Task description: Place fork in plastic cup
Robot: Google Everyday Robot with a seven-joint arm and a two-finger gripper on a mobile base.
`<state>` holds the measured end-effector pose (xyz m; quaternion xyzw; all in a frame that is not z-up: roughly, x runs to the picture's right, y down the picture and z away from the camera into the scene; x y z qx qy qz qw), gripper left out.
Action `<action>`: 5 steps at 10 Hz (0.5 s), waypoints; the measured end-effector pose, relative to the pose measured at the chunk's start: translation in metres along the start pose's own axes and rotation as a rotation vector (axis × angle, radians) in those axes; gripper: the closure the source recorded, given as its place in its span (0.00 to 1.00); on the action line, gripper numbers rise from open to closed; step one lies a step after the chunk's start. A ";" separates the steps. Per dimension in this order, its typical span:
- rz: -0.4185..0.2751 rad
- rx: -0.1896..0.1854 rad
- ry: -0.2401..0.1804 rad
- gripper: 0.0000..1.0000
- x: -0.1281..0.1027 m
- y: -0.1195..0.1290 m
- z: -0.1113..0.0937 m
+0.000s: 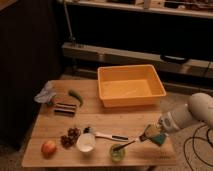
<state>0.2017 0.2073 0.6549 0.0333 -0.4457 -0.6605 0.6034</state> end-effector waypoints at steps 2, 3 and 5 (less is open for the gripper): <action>-0.027 0.004 -0.016 0.98 -0.002 -0.007 0.006; -0.040 0.004 -0.023 0.98 -0.003 -0.011 0.008; -0.056 0.002 -0.035 0.98 -0.005 -0.014 0.012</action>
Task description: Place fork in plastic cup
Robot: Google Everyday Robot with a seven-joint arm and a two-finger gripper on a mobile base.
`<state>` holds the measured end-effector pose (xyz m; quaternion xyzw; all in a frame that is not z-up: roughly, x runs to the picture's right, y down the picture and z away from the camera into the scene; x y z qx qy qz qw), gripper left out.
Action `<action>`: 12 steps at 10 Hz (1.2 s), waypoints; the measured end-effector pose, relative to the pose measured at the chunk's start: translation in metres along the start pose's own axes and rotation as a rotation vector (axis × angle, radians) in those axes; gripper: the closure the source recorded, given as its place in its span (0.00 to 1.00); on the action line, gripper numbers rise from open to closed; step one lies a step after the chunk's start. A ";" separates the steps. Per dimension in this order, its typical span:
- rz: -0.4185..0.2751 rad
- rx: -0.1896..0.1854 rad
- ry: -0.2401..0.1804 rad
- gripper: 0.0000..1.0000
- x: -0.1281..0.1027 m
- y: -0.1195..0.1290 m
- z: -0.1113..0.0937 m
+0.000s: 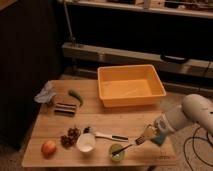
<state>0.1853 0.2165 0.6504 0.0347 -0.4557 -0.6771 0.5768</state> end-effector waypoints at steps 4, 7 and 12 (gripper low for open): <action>-0.015 -0.029 -0.012 0.98 0.002 -0.004 0.009; 0.010 -0.077 0.004 0.98 0.010 0.004 0.010; 0.064 -0.116 0.038 0.98 0.017 0.025 0.005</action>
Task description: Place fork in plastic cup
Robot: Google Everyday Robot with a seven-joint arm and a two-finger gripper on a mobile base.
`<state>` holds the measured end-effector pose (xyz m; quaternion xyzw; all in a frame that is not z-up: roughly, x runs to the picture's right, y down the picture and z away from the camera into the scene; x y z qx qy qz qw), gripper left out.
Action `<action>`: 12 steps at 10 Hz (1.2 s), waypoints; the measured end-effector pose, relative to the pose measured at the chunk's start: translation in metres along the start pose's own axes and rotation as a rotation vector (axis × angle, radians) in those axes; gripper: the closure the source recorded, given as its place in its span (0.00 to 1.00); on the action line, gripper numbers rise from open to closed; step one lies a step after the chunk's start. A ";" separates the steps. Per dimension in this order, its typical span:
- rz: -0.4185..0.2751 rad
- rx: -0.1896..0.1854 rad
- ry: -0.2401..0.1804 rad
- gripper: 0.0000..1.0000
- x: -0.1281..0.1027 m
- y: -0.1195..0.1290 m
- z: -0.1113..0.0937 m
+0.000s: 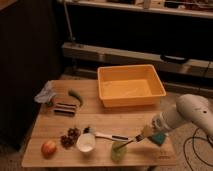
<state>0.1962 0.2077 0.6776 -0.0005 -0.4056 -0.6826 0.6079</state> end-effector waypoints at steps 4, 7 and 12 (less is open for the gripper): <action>-0.008 0.010 0.024 0.98 0.002 -0.004 -0.008; -0.053 0.049 0.022 0.98 -0.001 -0.016 -0.014; -0.111 0.049 0.009 0.98 -0.010 -0.032 -0.016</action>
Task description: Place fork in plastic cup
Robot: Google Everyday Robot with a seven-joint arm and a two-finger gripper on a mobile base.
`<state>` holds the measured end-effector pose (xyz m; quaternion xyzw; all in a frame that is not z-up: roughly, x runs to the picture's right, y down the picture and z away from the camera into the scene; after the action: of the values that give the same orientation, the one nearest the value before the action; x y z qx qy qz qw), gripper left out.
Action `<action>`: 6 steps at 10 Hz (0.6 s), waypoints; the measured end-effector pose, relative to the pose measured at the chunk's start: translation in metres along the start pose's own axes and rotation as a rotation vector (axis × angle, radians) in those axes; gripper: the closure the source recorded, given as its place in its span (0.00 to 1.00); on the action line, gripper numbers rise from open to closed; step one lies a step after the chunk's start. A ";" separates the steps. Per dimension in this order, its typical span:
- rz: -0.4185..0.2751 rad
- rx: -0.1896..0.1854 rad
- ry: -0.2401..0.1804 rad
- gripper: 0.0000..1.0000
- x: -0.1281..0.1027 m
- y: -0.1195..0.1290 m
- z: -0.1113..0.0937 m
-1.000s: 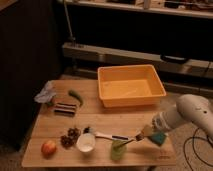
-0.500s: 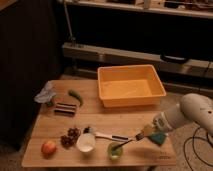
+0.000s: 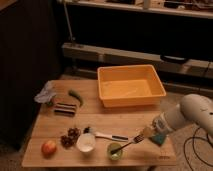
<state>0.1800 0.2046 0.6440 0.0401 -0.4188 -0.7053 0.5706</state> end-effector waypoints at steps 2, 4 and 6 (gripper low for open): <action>-0.009 -0.012 -0.002 0.98 0.000 -0.002 0.000; -0.005 -0.016 -0.005 0.98 0.000 -0.002 0.000; -0.005 -0.018 -0.007 0.90 0.002 -0.003 0.001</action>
<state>0.1762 0.2037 0.6435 0.0335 -0.4140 -0.7106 0.5679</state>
